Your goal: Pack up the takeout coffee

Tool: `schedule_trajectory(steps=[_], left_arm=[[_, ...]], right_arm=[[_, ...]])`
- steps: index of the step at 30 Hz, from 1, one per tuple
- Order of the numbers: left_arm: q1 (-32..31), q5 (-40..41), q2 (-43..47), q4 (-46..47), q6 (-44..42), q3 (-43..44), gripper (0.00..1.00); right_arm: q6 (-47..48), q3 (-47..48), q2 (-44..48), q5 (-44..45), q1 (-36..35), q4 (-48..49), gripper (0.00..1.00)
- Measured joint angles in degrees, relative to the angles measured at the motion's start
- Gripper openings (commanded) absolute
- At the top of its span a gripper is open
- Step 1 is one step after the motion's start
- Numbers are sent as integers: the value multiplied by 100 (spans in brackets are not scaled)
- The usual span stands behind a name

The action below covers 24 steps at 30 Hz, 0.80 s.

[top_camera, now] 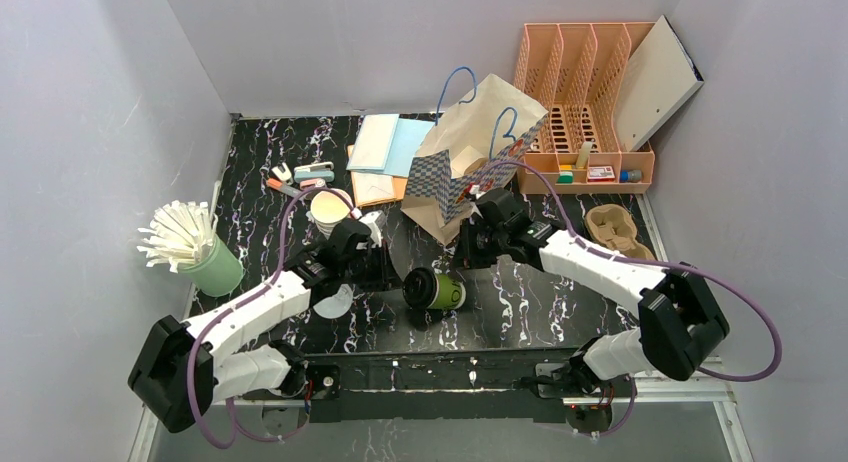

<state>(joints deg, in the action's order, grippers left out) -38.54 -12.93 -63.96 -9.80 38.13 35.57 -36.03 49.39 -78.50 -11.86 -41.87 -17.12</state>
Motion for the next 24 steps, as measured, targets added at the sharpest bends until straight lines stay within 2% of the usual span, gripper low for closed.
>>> schedule_trajectory(steps=[5, 8, 12, 14, 16, 17, 21, 23, 24], left_arm=[[-4, 0, 278, -142, 122, -24, 8], [-7, 9, 459, -146, 197, -7, 8], [-4, 7, 479, -140, 302, 114, 12], [-7, 9, 479, -140, 304, 157, 17], [-7, 31, 479, -142, 280, 173, 25], [-7, 42, 479, -157, 260, 173, 26], [-7, 52, 492, -262, 234, 162, 28], [-7, 42, 542, -269, 240, 118, 34], [-7, 26, 605, -267, 249, 66, 38]], right_arm=[[101, 232, -138, 68, 2, 7, 18], [153, 232, -85, 125, 2, -61, 27], [245, 138, 341, 85, 2, -271, 56], [330, 13, 697, -33, 2, -413, 77], [426, -109, 1012, -133, -20, -540, 91], [463, -168, 1150, -166, -46, -605, 94], [302, -321, 1390, -177, -234, -857, 89], [59, -457, 1478, -170, -376, -907, 98], [-50, -514, 1508, -168, -446, -925, 98]])
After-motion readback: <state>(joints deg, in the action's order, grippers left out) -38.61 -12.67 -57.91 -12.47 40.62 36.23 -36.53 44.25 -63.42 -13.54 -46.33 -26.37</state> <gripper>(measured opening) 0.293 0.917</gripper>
